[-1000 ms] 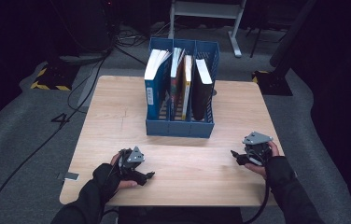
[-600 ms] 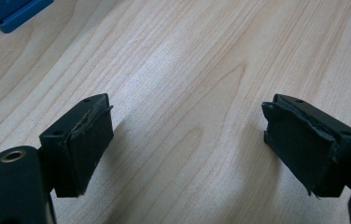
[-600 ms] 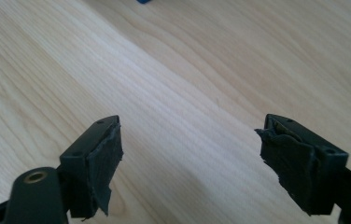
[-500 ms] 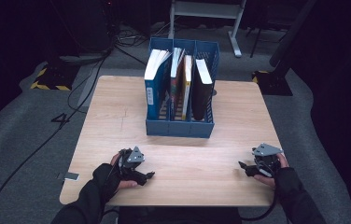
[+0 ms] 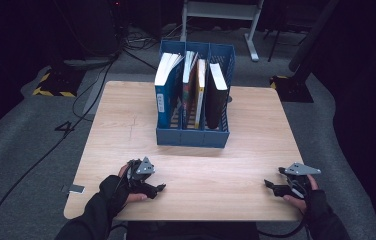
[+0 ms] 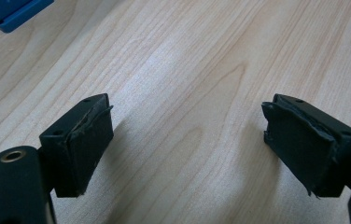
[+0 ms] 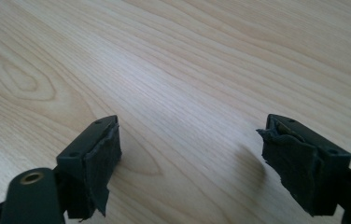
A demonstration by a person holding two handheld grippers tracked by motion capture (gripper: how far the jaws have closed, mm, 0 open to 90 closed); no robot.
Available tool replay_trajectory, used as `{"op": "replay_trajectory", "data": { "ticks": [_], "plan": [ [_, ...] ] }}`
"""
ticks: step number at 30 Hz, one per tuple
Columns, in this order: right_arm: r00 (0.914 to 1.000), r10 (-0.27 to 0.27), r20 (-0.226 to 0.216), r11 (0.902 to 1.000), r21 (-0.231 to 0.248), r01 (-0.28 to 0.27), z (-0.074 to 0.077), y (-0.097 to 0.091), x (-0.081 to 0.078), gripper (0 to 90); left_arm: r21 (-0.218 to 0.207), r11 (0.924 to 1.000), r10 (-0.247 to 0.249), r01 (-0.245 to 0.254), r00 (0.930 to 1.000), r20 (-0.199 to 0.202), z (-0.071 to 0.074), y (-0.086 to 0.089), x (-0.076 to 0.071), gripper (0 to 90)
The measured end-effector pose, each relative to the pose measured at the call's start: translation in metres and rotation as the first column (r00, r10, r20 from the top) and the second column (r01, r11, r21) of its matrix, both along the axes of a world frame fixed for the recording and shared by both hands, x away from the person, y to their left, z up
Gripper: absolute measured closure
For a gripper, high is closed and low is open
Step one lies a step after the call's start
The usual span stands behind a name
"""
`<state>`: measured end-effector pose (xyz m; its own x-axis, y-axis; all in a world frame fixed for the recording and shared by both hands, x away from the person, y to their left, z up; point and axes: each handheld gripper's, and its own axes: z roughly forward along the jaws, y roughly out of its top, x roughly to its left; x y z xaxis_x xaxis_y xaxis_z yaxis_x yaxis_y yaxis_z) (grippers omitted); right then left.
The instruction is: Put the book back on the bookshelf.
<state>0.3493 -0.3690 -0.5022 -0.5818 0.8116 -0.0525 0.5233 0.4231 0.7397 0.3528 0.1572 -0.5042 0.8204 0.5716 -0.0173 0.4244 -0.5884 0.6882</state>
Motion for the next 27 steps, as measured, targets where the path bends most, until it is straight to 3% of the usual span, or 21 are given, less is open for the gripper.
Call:
{"op": "replay_trajectory", "data": {
  "ticks": [2,5,27],
  "plan": [
    [0.9990,-0.035,-0.029,0.9987,0.036,0.036,-0.0018,-0.0085,-0.0018,18.4,0.000,1.0000,0.000,0.000,1.0000,0.000,0.0000,0.0000,0.0001,15.2],
    [0.9981,-0.055,-0.030,0.9977,0.038,0.056,-0.0020,-0.0112,-0.0035,17.8,0.000,1.0000,0.000,0.000,1.0000,0.000,0.0000,0.0000,0.0000,15.2],
    [0.9979,-0.057,-0.031,0.9977,0.036,0.058,-0.0021,-0.0107,-0.0023,16.7,0.000,1.0000,-0.001,0.001,1.0000,0.000,0.0000,0.0000,0.0001,15.2]
  ]
}}
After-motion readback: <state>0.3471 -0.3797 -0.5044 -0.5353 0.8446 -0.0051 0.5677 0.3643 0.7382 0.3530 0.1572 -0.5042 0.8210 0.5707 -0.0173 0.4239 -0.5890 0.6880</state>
